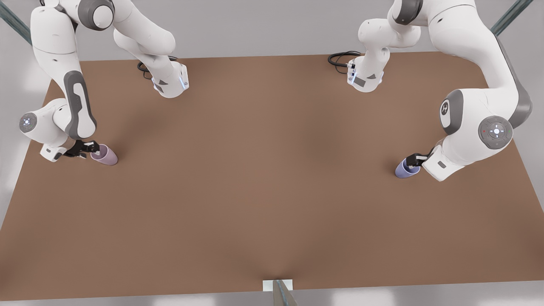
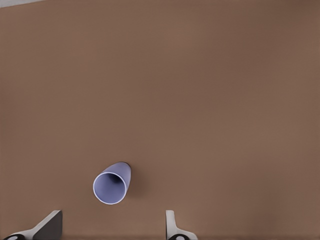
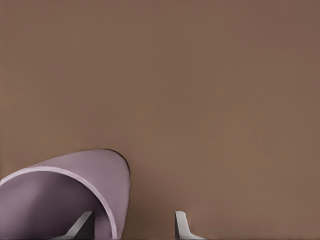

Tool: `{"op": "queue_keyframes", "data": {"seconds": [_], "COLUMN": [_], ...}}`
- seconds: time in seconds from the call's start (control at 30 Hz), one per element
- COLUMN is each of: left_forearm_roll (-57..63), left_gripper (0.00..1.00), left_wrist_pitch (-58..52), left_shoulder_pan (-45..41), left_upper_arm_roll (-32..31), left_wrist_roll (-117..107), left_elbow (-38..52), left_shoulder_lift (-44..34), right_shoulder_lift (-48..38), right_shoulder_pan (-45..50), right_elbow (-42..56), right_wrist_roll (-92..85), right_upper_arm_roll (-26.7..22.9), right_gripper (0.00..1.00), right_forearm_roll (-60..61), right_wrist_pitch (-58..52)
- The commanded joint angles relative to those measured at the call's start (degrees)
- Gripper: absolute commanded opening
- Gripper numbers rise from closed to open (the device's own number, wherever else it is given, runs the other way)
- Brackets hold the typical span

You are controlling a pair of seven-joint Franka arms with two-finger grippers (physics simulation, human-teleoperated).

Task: Stack the cups, with the pink cup at the bottom and the purple cup at the top

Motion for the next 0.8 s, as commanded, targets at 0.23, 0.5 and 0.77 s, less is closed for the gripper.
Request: {"op": "queue_keyframes", "data": {"seconds": [0.23, 0.5, 0.77], "left_forearm_roll": [-0.21, -1.09, -1.09], "left_gripper": [1.00, 1.00, 1.00], "left_wrist_pitch": [0.00, -0.09, 0.70], "left_shoulder_pan": [0.00, 0.00, 0.09], "left_upper_arm_roll": [0.62, 2.47, 3.52], "left_wrist_roll": [0.01, -0.08, 0.10], "left_elbow": [0.20, 0.29, 0.29], "left_shoulder_lift": [0.44, 0.26, 1.14], "right_shoulder_lift": [0.15, -8.20, 14.20], "right_shoulder_pan": [1.49, 3.60, 25.73], "right_elbow": [-0.44, 13.18, 43.67], "right_wrist_roll": [-2.89, 27.41, 94.30], "right_upper_arm_roll": [0.24, 21.15, 42.43], "right_gripper": [0.21, 0.21, 0.21], "right_forearm_roll": [2.70, -2.13, -4.33], "right_wrist_pitch": [-0.23, -21.93, -28.70]}}
